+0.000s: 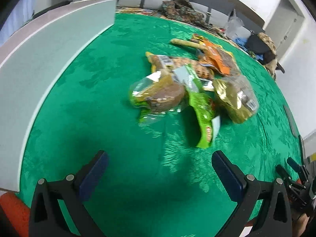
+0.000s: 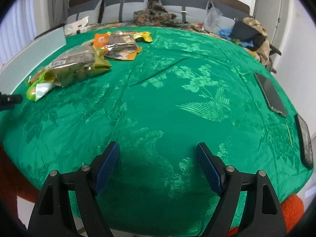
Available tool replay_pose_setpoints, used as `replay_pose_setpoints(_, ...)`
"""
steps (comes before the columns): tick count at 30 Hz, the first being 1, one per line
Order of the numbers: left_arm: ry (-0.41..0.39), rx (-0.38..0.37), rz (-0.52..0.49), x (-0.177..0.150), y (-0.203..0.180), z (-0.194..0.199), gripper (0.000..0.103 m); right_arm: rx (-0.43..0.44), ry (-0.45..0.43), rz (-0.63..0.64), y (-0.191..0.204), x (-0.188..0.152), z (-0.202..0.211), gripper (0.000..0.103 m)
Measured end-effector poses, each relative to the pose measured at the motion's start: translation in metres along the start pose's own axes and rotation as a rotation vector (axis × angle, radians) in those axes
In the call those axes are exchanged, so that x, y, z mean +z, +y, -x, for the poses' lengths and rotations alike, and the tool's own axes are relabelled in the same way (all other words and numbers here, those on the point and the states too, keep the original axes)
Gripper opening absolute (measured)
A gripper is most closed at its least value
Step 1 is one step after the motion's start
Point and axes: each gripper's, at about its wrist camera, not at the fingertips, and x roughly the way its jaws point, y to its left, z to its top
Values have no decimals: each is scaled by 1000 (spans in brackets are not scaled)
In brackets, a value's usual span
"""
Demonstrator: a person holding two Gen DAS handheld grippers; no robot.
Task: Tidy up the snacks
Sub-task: 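Close the left tool on the green snack bag, then lift the green snack bag with the left tool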
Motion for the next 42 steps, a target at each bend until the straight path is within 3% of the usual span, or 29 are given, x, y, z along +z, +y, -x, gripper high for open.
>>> replay_pose_setpoints(10,-35,-4,-181,28,-65,-6,103,36,4,-39,-5,-1,-3,83)
replay_pose_setpoints(16,18,131,-262,35,-89,-39,100,42,-1,-40,-5,-2,-3,83)
replay_pose_setpoints(17,26,158,-283,35,-92,-42,87,42,-2,-40,-5,-2,-3,83)
replay_pose_setpoints(18,35,165,-295,35,-93,-44,66,43,-4,-41,-5,-2,-3,84)
replay_pose_setpoints(20,40,138,-290,35,-91,-42,44,47,-6,-42,-5,-2,-4,85)
replay_pose_setpoints(22,47,131,-286,33,-88,-39,42,48,-7,-43,-6,-2,-4,85)
replay_pose_setpoints(24,61,89,-278,28,-84,-32,19,48,-10,-43,-6,-2,-4,85)
replay_pose_setpoints(25,75,73,-270,23,-83,-29,16,48,-10,-43,-6,-2,-4,85)
replay_pose_setpoints(31,64,38,-254,2,-71,-15,17,45,-14,-46,-5,-1,-4,85)
replay_pose_setpoints(35,34,16,-225,-3,-67,-12,23,42,-21,-49,-4,0,-5,85)
replay_pose_setpoints(37,26,6,-222,-5,-66,-11,37,42,-22,-48,-4,-1,-5,85)
replay_pose_setpoints(39,18,37,-225,-7,-66,-11,68,42,-24,-49,-4,-1,-5,85)
replay_pose_setpoints(42,5,52,-219,-9,-63,-12,73,42,-31,-49,-4,-2,-5,85)
